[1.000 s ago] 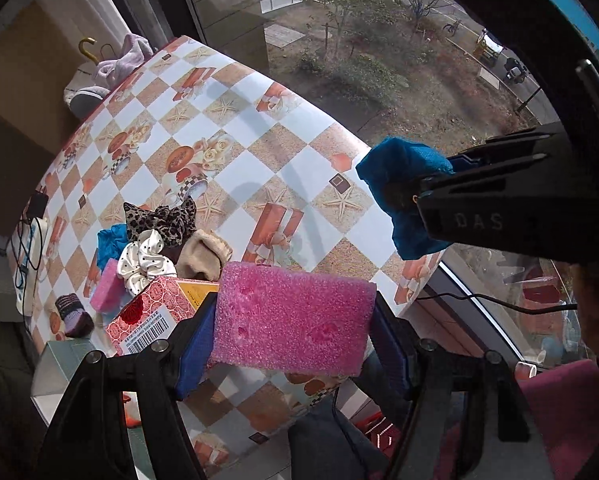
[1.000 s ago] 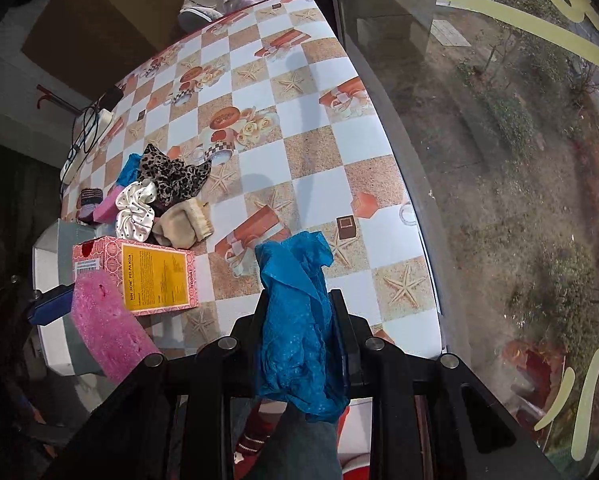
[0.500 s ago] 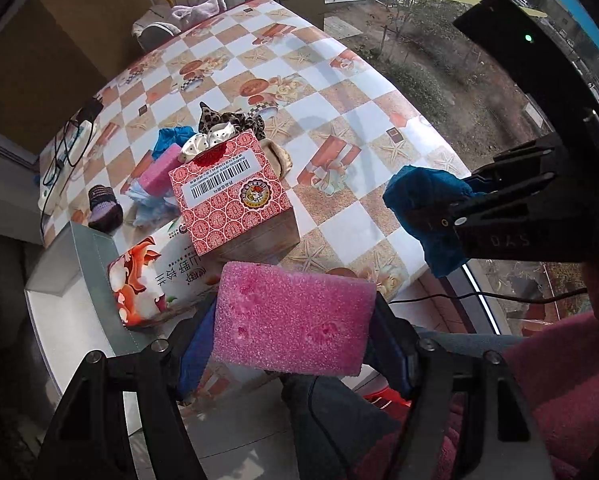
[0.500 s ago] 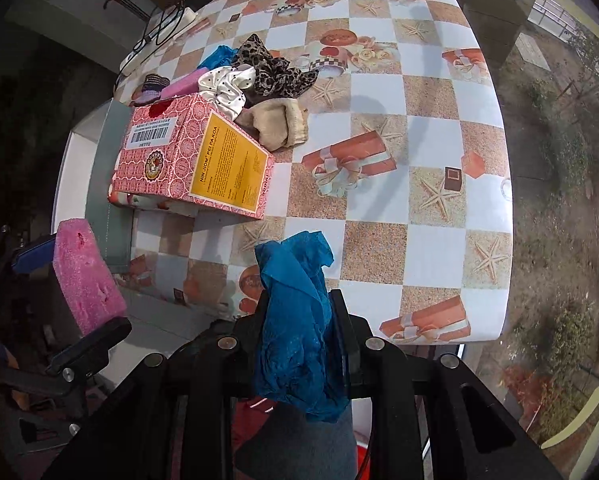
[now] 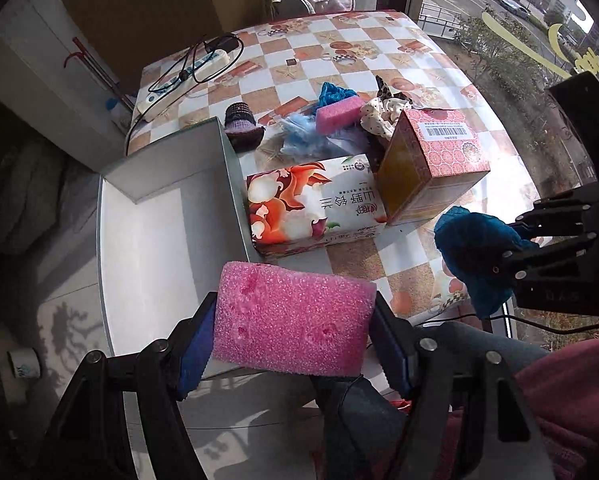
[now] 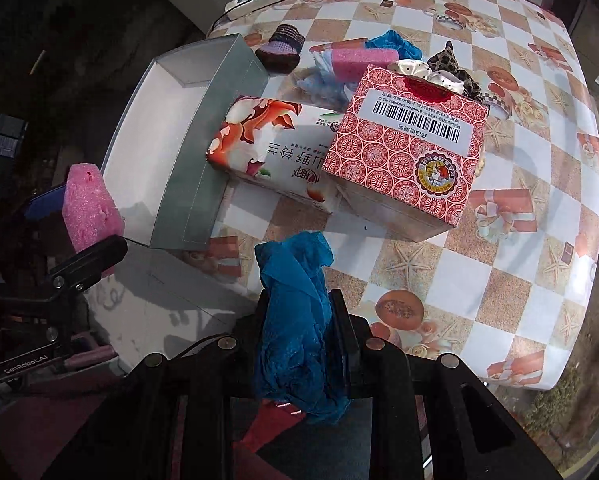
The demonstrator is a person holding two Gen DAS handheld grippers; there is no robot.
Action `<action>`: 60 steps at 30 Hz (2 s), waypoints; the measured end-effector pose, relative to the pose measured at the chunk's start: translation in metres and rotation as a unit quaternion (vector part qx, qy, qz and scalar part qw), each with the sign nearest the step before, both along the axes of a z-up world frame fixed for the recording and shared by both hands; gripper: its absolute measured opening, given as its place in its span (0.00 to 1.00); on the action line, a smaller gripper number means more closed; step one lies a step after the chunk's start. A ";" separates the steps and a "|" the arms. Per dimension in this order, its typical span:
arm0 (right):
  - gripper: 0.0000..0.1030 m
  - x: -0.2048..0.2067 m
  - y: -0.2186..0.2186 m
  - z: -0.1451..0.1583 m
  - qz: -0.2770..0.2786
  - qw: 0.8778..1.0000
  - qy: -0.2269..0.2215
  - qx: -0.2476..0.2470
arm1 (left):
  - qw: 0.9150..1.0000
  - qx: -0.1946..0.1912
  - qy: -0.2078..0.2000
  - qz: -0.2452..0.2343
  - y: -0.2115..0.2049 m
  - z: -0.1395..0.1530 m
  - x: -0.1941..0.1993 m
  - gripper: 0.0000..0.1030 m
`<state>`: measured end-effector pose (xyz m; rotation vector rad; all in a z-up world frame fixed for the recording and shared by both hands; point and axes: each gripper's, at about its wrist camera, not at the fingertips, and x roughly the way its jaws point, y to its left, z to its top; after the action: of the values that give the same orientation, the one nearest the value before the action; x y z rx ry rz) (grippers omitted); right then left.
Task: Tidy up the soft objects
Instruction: 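Carry the pink sponge in the left tool while the right tool carries the glove to the white box, then open the left tool to drop the sponge while the right tool releases the glove into the box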
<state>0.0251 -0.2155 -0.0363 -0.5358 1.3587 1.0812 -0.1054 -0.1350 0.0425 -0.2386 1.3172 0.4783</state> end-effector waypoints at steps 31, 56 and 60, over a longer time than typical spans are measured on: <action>0.27 -0.101 0.206 0.014 0.093 0.995 -0.020 -0.018 | 0.994 -0.038 0.030 0.094 0.131 -0.065 -0.092 0.73; 0.28 -0.108 0.226 0.001 0.103 0.994 -0.013 -0.034 | 0.994 -0.067 0.039 0.077 0.134 -0.084 -0.087 0.77; 0.57 -0.106 0.225 0.004 0.098 0.995 -0.009 -0.027 | 0.992 -0.092 0.030 0.086 0.139 -0.087 -0.090 0.81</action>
<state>-0.0806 0.0099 -0.0321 -0.7294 1.3420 1.1983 -0.1952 0.0036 -0.0448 -0.4965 1.4080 0.5121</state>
